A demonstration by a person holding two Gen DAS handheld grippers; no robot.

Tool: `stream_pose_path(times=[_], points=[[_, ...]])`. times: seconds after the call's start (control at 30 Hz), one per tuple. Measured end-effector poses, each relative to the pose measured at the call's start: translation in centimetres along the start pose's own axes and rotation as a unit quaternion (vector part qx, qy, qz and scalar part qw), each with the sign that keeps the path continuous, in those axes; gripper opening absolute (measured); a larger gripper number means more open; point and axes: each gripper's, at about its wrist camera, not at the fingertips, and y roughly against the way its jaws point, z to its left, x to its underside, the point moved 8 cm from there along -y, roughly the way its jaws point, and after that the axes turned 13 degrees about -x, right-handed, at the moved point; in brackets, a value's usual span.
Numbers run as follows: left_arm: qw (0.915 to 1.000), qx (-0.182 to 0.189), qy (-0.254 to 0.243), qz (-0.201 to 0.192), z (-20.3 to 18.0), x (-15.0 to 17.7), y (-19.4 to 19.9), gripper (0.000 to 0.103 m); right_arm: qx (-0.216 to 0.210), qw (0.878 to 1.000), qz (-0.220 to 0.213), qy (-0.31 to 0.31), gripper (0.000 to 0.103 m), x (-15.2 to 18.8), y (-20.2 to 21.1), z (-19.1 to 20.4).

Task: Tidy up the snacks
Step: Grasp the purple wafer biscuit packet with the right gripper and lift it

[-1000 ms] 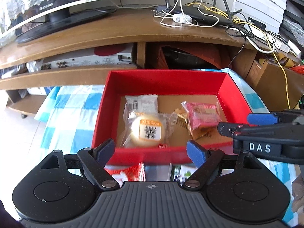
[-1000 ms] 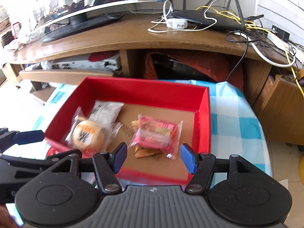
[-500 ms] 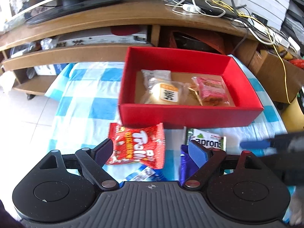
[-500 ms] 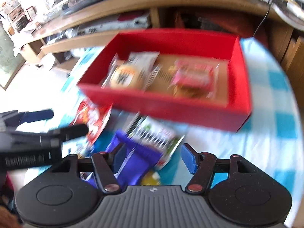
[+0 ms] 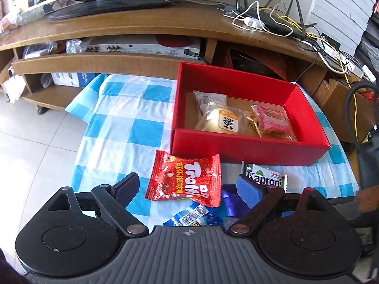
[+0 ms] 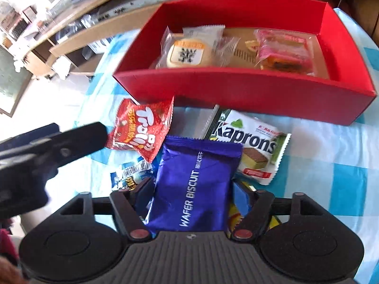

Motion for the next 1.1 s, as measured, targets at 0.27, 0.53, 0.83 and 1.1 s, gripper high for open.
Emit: stream_pose_path(times=[0.27,0.53,0.83,1.1], points=[[0.9999,0.001,-0.001,0.013,0.3,0.6,-0.5,0.093,-0.003,0.999,0.008,0.051,0.071,0.5,0.9,-0.5],[0.9985,0.028,-0.034,0.032,-2.0,2.0,-0.9,0.093,0.016,0.999,-0.032,0.04,0.07,0.3,5.4,-3.7],[0.9903,0.066,-0.088,0.085,-7.7,4.3,-2.4,0.092,0.037,0.998,-0.055,0.006,0.071,0.6,8.1,-7.8],[0.9858,0.066,-0.081,0.131,-10.1,5.6,-4.3,0.077,0.025,0.998,-0.057,-0.001,0.071,0.9,8.5,-8.8]])
